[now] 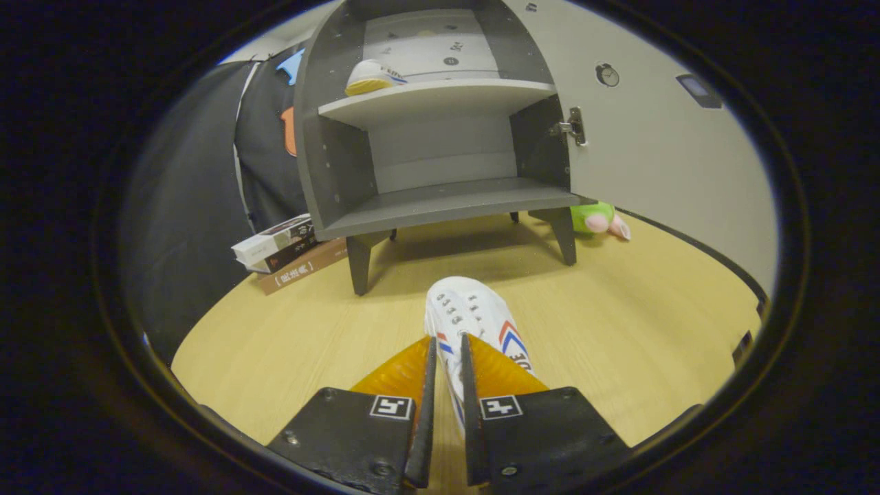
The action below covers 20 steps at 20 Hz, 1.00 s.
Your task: Open the shoe cabinet door, grab the shoes and put them into the shoe cabinet, then close the shoe cabinet door.
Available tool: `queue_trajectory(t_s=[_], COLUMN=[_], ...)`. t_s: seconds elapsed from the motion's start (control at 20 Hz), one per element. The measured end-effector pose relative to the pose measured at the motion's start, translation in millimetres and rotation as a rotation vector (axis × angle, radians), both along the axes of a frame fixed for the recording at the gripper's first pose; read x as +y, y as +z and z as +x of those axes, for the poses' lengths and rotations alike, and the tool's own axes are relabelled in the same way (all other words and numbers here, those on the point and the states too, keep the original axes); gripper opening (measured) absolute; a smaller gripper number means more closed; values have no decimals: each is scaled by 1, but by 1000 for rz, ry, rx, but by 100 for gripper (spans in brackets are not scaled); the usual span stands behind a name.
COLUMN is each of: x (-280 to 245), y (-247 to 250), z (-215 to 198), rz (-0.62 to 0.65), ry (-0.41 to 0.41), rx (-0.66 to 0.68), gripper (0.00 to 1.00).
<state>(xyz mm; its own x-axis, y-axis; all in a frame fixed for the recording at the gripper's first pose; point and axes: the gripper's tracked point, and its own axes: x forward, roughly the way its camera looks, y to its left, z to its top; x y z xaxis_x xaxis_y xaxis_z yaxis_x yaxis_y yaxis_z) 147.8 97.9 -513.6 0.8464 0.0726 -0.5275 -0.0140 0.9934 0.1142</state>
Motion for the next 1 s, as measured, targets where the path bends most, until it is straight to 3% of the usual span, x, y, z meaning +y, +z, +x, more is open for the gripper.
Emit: queue_trajectory(t_s=[0.2,0.25,0.35,0.5,0.6,0.7,0.75,1.0], x=[-14,-11,-7,-6,-2,-6,-9,-13], y=[-16,-21,-31,-31,-30,-26,-23,-3], z=[8,6,7,17,21,22,22,8], rz=[-24,-28,-61,-29,39,38,30,45], ry=[-101,-104,-80,-46,2,22,21,41], rx=[111,171,255,219,183,126,99,51], gripper=[26,25,35,44,37,13,9,6])
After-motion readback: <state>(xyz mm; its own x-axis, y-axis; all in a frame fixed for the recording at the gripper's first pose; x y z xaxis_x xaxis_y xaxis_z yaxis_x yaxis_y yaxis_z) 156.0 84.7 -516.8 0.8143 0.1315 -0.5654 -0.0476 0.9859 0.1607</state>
